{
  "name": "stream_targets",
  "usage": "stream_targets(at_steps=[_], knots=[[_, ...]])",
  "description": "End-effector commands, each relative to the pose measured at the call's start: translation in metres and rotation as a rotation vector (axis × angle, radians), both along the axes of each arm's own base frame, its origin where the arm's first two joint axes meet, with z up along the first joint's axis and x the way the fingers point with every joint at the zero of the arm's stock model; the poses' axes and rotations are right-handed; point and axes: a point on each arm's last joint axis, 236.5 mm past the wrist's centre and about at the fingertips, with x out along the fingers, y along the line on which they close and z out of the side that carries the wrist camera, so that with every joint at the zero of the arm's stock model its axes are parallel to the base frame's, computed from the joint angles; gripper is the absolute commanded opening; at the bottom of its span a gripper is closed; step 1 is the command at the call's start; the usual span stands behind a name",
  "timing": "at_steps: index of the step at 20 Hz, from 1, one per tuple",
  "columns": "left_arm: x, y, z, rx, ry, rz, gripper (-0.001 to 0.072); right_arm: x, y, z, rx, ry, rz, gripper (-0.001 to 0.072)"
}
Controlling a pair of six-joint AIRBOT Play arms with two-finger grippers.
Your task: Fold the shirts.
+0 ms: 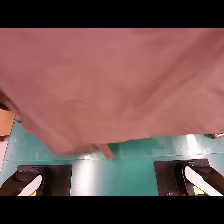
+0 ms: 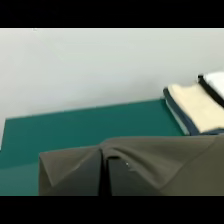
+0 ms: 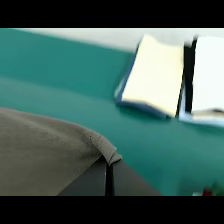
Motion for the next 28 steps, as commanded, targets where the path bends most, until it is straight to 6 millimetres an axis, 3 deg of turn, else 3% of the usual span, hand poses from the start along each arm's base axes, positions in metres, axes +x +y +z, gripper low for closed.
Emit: stream_targets(at_steps=[1, 4, 5, 7, 9, 10, 11, 12, 13, 15, 18, 20, 23, 24, 25, 26, 28], knots=[[0.096, -0.023, -0.121, 0.044, 0.345, -0.047, 0.0028, 0.021, -0.014, -0.099, 0.042, 0.358, -0.022, 0.0014], [0.168, -0.036, -0.246, 0.065, 0.628, -0.061, 0.0028, 0.045, -0.018, -0.214, 0.097, 0.639, -0.036, 0.0014], [0.185, -0.039, -0.283, 0.071, 0.701, -0.060, 0.0028, 0.054, -0.020, -0.252, 0.123, 0.703, -0.055, 0.0014], [0.212, -0.045, -0.350, 0.069, 0.815, -0.063, 0.0029, 0.071, -0.018, -0.310, 0.149, 0.772, -0.075, 0.0015], [0.226, -0.046, -0.387, 0.070, 0.863, -0.058, 0.0029, 0.089, -0.015, -0.343, 0.154, 0.784, -0.082, 0.0015], [0.229, -0.046, -0.394, 0.070, 0.872, -0.056, 0.0031, 0.099, -0.014, -0.350, 0.153, 0.770, -0.083, 0.0017], [0.230, -0.045, -0.396, 0.077, 0.871, -0.052, 0.0066, 0.109, -0.012, -0.352, 0.153, 0.755, -0.083, 0.0082], [0.231, -0.044, -0.393, 0.081, 0.863, -0.048, 0.0318, 0.117, -0.013, -0.350, 0.152, 0.743, -0.083, 0.0287], [0.231, -0.039, -0.388, 0.091, 0.866, -0.041, 0.0525, 0.124, -0.016, -0.343, 0.150, 0.734, -0.082, 0.0390], [0.216, -0.025, -0.377, 0.089, 0.917, -0.030, 0.0492, 0.124, -0.026, -0.327, 0.137, 0.732, -0.071, 0.0389], [0.186, 0.003, -0.364, 0.064, 0.962, 0.007, 0.0492, 0.095, -0.050, -0.322, 0.128, 0.745, -0.091, 0.0387], [0.155, 0.017, -0.370, 0.051, 0.995, 0.034, 0.0492, 0.055, -0.074, -0.340, 0.156, 0.798, -0.149, 0.0387], [0.086, 0.022, -0.404, 0.047, 1.107, 0.043, 0.0492, -0.022, -0.102, -0.385, 0.246, 0.933, -0.257, 0.0388], [0.063, 0.020, -0.417, 0.036, 1.134, 0.038, 0.0492, -0.048, -0.107, -0.401, 0.286, 0.977, -0.296, 0.0394], [0.044, 0.017, -0.428, 0.023, 1.157, 0.032, 0.0492, -0.070, -0.111, -0.414, 0.331, 1.013, -0.340, 0.0492], [0.026, 0.015, -0.438, 0.014, 1.180, 0.032, 0.0492, -0.091, -0.113, -0.427, 0.382, 1.056, -0.380, 0.0532], [-0.007, 0.010, -0.456, -0.013, 1.228, 0.022, 0.0492, -0.118, -0.107, -0.447, 0.466, 1.114, -0.407, 0.0531]])
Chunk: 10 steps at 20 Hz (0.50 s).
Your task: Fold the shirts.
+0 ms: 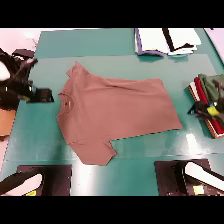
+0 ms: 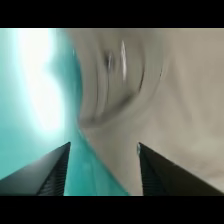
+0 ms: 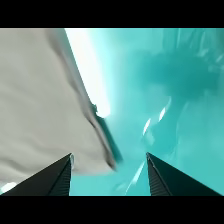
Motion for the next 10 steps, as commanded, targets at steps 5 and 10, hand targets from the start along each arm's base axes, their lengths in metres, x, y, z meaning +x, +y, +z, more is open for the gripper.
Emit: stream_targets(at_steps=[5, 10], knots=[[-0.075, -0.016, -0.042, -0.086, 0.086, 0.041, 0.0492, -0.037, 0.040, -0.047, 0.223, 0.009, -0.158, 0.0502], [-0.075, -0.016, -0.042, -0.084, 0.088, 0.040, 0.0493, -0.008, 0.060, -0.049, 0.184, -0.066, -0.083, 0.0375]])
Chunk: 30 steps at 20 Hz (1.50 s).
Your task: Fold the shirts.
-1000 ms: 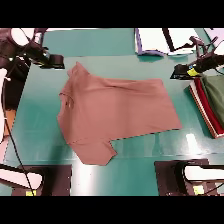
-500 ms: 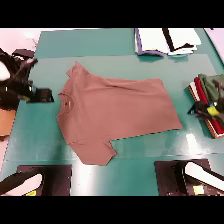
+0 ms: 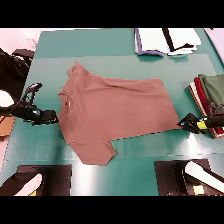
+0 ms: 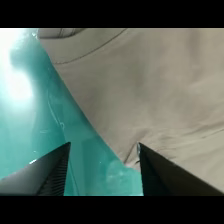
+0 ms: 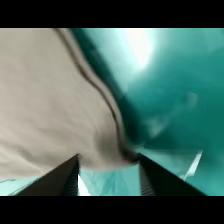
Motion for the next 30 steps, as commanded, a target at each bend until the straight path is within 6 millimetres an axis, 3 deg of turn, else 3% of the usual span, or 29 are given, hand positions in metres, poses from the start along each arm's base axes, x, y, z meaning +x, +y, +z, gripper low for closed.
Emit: stream_targets(at_steps=[1, 2, 3, 4, 5, 8, 11, 16, 22, 23, 24, 25, 28, 30], knots=[[-0.004, -0.001, -0.002, -0.005, 0.006, 0.005, 0.0493, 0.020, 0.014, -0.003, -0.025, -0.065, 0.028, 0.0365], [-0.004, 0.000, -0.003, -0.003, 0.008, 0.004, 0.0492, 0.021, 0.019, -0.004, -0.028, -0.068, 0.051, 0.0359], [-0.006, 0.000, -0.003, -0.003, 0.013, 0.003, 0.0493, 0.021, 0.025, -0.004, -0.027, -0.067, 0.077, 0.0249], [-0.008, -0.001, -0.004, -0.004, 0.023, 0.001, 0.0493, 0.020, 0.031, -0.004, -0.030, -0.066, 0.110, 0.0053], [-0.013, -0.001, -0.008, -0.004, 0.041, -0.001, 0.0493, 0.020, 0.035, -0.005, -0.032, -0.066, 0.131, 0.0016], [-0.040, -0.003, -0.035, -0.015, 0.141, -0.001, 0.0493, 0.020, 0.045, -0.004, -0.030, -0.067, 0.171, 0.0016], [-0.067, -0.021, -0.060, -0.098, 0.226, 0.027, 0.0494, 0.020, 0.049, -0.004, -0.028, -0.068, 0.183, 0.0016], [-0.079, -0.061, -0.081, -0.292, 0.256, 0.133, 0.0493, 0.020, 0.049, -0.004, -0.027, -0.068, 0.184, 0.0016], [-0.094, -0.071, -0.094, -0.341, 0.299, 0.175, 0.0489, 0.023, 0.050, 0.001, -0.020, -0.075, 0.188, 0.0016], [-0.092, -0.071, -0.093, -0.345, 0.295, 0.176, 0.0341, 0.027, 0.049, 0.007, -0.020, -0.083, 0.195, 0.0016], [-0.087, -0.071, -0.091, -0.344, 0.270, 0.162, 0.0134, 0.032, 0.048, 0.015, -0.022, -0.096, 0.204, 0.0016], [-0.078, -0.070, -0.085, -0.342, 0.238, 0.145, 0.0030, 0.039, 0.046, 0.026, -0.026, -0.115, 0.215, 0.0016], [-0.027, -0.071, -0.038, -0.353, 0.075, 0.097, 0.0027, 0.064, 0.037, 0.072, -0.074, -0.223, 0.242, 0.0015], [0.017, -0.071, 0.035, -0.362, -0.160, 0.059, 0.0027, 0.087, 0.028, 0.126, -0.163, -0.377, 0.242, 0.0015]])
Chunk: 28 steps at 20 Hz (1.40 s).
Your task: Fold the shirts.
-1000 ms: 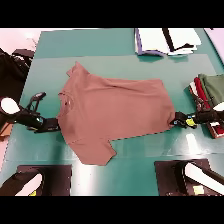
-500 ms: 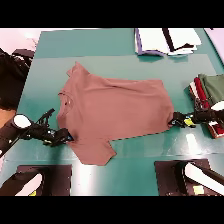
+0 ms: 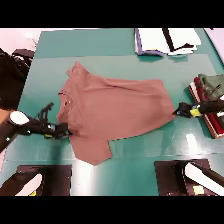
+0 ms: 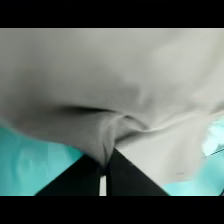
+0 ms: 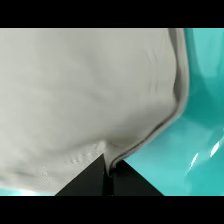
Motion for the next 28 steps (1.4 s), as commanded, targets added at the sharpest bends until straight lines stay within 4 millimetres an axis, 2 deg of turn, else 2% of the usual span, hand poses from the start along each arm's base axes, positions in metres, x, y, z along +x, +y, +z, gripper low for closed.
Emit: stream_targets(at_steps=[1, 2, 3, 4, 5, 6, 7, 8, 10, 11, 12, 14, 16, 18, 19, 21, 23, 25, 27, 28], knots=[[0.062, 0.000, 0.123, -0.003, -0.377, 0.000, 0.0027, 0.031, -0.012, 0.092, -0.104, -0.250, 0.011, 0.0015], [0.074, 0.002, 0.179, 0.011, -0.534, 0.005, 0.0027, 0.039, -0.015, 0.130, -0.147, -0.352, 0.009, 0.0016], [0.078, 0.006, 0.243, 0.032, -0.704, 0.009, 0.0027, 0.044, -0.017, 0.175, -0.194, -0.464, 0.009, 0.0015], [0.073, 0.011, 0.303, 0.057, -0.859, 0.017, 0.0028, 0.044, -0.017, 0.218, -0.241, -0.569, 0.008, 0.0015], [0.059, 0.018, 0.364, 0.090, -1.021, 0.030, 0.0028, 0.040, -0.016, 0.266, -0.293, -0.690, 0.002, 0.0016], [0.041, 0.024, 0.417, 0.123, -1.157, 0.045, 0.0028, 0.033, -0.014, 0.310, -0.339, -0.801, -0.008, 0.0015], [0.016, 0.029, 0.468, 0.151, -1.292, 0.062, 0.0028, 0.022, -0.011, 0.354, -0.387, -0.915, -0.020, 0.0015], [-0.009, 0.034, 0.509, 0.172, -1.404, 0.082, 0.0028, 0.008, -0.009, 0.391, -0.432, -1.012, -0.037, 0.0015], [-0.060, 0.043, 0.574, 0.173, -1.572, 0.155, 0.0028, -0.020, -0.005, 0.442, -0.503, -1.140, -0.066, 0.0015], [-0.081, 0.048, 0.595, 0.167, -1.632, 0.192, 0.0028, -0.034, -0.002, 0.461, -0.533, -1.185, -0.076, 0.0016], [-0.099, 0.053, 0.612, 0.172, -1.685, 0.223, 0.0027, -0.044, 0.000, 0.473, -0.555, -1.210, -0.087, 0.0015], [-0.114, 0.064, 0.628, 0.203, -1.740, 0.272, 0.0027, -0.058, 0.001, 0.491, -0.586, -1.243, -0.108, 0.0015], [-0.104, 0.072, 0.623, 0.227, -1.704, 0.303, 0.0027, -0.061, 0.002, 0.499, -0.591, -1.236, -0.108, 0.0015], [-0.069, 0.073, 0.599, 0.251, -1.589, 0.284, 0.0027, -0.052, 0.004, 0.497, -0.562, -1.207, -0.076, 0.0014], [-0.043, 0.072, 0.578, 0.264, -1.504, 0.261, 0.0027, -0.042, 0.005, 0.491, -0.530, -1.181, -0.056, 0.0014], [0.016, 0.071, 0.524, 0.290, -1.307, 0.211, 0.0028, -0.012, 0.008, 0.458, -0.457, -1.067, 0.015, 0.0014], [0.077, 0.069, 0.454, 0.309, -1.083, 0.152, 0.0028, 0.026, 0.011, 0.402, -0.358, -0.894, 0.086, 0.0014], [0.130, 0.068, 0.374, 0.319, -0.866, 0.110, 0.0028, 0.065, 0.016, 0.332, -0.263, -0.716, 0.138, 0.0014], [0.169, 0.066, 0.289, 0.333, -0.671, 0.037, 0.0028, 0.093, 0.012, 0.248, -0.246, -0.511, 0.157, 0.0014], [0.181, 0.063, 0.247, 0.326, -0.573, 0.011, 0.0028, 0.103, 0.009, 0.204, -0.263, -0.408, 0.168, 0.0015]])
